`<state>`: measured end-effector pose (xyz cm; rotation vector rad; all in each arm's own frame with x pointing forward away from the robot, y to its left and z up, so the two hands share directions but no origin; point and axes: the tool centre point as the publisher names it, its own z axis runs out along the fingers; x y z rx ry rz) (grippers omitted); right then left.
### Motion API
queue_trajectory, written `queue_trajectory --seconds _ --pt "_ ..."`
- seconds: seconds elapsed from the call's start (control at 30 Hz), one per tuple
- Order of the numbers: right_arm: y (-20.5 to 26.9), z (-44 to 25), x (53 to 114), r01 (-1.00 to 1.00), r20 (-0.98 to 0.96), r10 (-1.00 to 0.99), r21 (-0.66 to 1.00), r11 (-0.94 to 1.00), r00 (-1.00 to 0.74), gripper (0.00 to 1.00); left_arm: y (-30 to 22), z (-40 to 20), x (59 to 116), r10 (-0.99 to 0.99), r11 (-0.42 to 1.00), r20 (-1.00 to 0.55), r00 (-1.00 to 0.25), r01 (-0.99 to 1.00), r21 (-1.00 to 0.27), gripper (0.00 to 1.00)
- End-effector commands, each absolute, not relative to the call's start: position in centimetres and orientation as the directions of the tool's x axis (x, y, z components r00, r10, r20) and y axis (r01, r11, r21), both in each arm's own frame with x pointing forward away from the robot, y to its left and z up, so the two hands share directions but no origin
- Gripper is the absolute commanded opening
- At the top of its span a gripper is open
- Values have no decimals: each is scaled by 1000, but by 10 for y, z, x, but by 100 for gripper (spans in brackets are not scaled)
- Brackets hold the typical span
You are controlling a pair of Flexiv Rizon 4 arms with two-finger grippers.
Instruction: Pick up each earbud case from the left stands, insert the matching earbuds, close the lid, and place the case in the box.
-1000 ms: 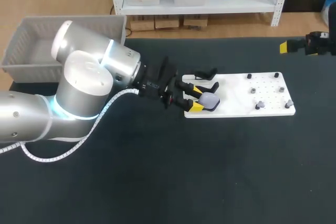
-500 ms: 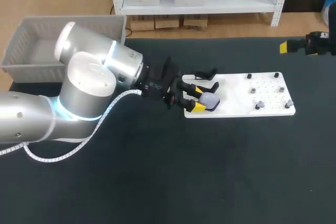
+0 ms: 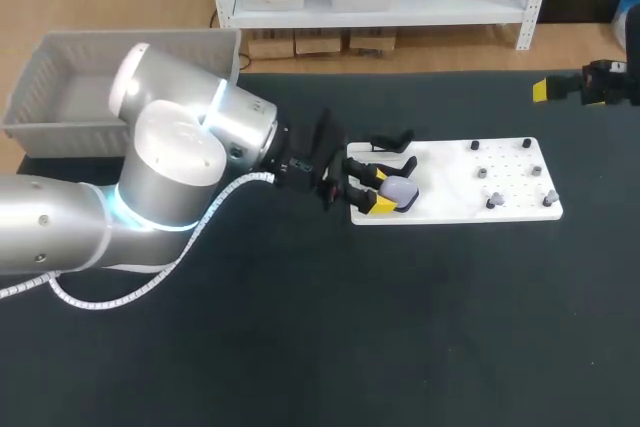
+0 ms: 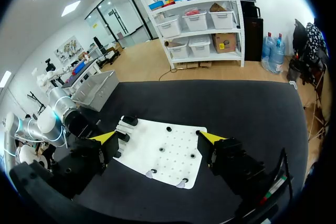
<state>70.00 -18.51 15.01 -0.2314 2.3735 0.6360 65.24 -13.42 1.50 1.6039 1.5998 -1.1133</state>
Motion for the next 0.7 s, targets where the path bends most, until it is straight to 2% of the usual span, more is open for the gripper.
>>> queue_trajectory --seconds 0.03,0.07,0.17,0.23,0.27,0.7 --pt "-185 150 700 -321 -643 0 383 866 -766 100 -136 15 655 480 -90 -873 -81 986 -141 31" --pt "-185 150 700 -321 -643 0 383 866 -766 100 -136 15 655 481 -90 -873 -80 986 -140 24" --pt "-185 150 700 -321 -643 0 383 866 -766 100 -134 16 653 480 -89 -874 -76 987 -135 17" --pt "-185 150 700 -321 -643 0 383 866 -766 100 -132 19 651 477 -89 -876 -70 988 -128 4" --pt "-185 150 700 -321 -643 0 383 866 -766 100 -132 20 651 477 -92 -877 -62 988 -120 0" --pt "-185 150 700 -321 -643 0 383 866 -766 100 -122 45 643 411 -101 -911 -26 992 -74 0"
